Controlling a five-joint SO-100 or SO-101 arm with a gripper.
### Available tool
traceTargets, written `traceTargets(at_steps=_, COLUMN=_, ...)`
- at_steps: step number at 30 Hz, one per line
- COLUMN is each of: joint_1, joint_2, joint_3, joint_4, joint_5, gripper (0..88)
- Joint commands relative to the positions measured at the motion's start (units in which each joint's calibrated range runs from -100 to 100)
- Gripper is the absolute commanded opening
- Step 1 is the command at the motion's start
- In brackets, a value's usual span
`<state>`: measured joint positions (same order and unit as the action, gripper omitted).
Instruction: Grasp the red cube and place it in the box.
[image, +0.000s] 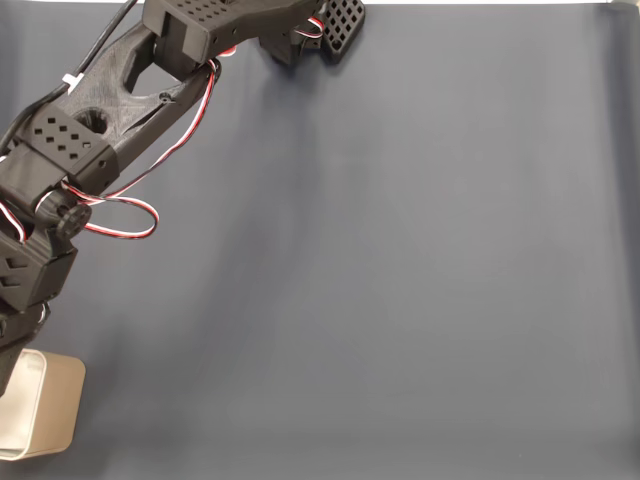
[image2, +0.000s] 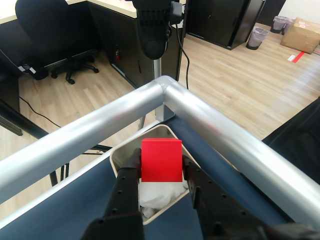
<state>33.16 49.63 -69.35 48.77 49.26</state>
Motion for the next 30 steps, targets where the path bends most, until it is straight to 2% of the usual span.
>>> traceTargets(at_steps=1, joint_1=0.0, joint_2=-2.7, joint_3=-3.2, joint_4=-0.5, joint_5=0.1, gripper=0.0)
traceTargets(at_steps=21, joint_1=-0.6, joint_2=-3.4, joint_3=-2.9, joint_4=-0.2, joint_5=1.0, gripper=0.3)
traceTargets(at_steps=26, joint_1=-0.6, joint_2=-3.6, joint_3=-2.9, joint_4=-0.1, joint_5=2.1, gripper=23.7)
traceTargets(at_steps=30, joint_1=-0.6, joint_2=-3.9, joint_3=-2.8, joint_4=-0.2, joint_5=2.4, gripper=31.7)
